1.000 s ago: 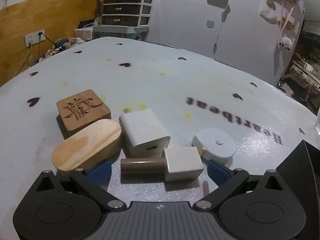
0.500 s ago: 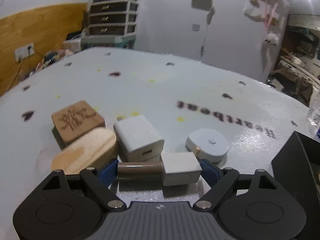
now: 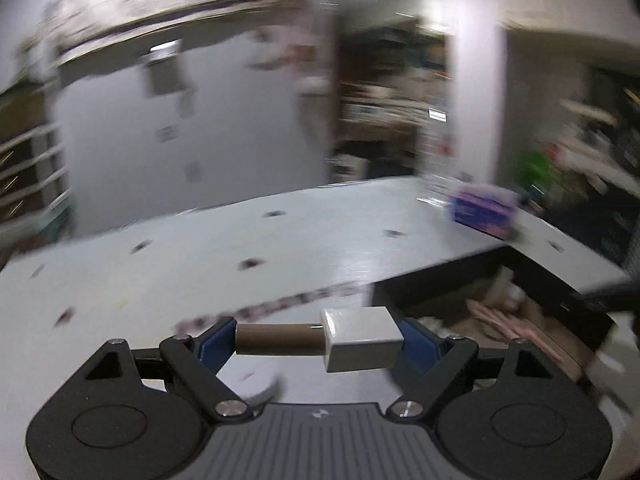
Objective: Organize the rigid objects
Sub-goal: 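Grasp the white-capped brown cylinder with the left gripper and lift, then lower the brown cylinder into the black box and open the left gripper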
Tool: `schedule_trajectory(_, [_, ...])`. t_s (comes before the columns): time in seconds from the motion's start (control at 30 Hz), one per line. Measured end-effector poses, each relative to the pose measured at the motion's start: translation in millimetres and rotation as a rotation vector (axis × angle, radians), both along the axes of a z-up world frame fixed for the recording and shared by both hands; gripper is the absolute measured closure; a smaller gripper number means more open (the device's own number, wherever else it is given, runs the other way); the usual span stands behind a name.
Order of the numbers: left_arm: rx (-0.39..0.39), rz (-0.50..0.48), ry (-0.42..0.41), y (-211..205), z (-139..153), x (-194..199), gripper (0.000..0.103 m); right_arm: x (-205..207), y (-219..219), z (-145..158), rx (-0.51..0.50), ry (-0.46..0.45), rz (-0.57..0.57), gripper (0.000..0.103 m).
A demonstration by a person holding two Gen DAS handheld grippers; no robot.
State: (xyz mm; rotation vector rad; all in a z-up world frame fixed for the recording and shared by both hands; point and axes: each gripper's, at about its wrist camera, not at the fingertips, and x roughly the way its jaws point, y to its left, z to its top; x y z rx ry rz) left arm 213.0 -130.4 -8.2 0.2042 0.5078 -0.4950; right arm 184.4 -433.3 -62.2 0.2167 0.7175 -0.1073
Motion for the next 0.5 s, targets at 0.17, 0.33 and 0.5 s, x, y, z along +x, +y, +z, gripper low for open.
schedule_trajectory(0.17, [0.1,-0.274,0.015,-49,-6,10,0.016,0,-2,0,0.003,0.001,-0.004,0.097])
schedule_trajectory(0.33, [0.163,-0.441,0.057,-80,-19,24,0.016,1,-2,1,0.003,0.008,-0.006,0.097])
schedule_trajectory(0.5, [0.241,-0.604,0.07,-110,-28,33,0.016,2,-2,1,0.004,0.01,-0.013,0.097])
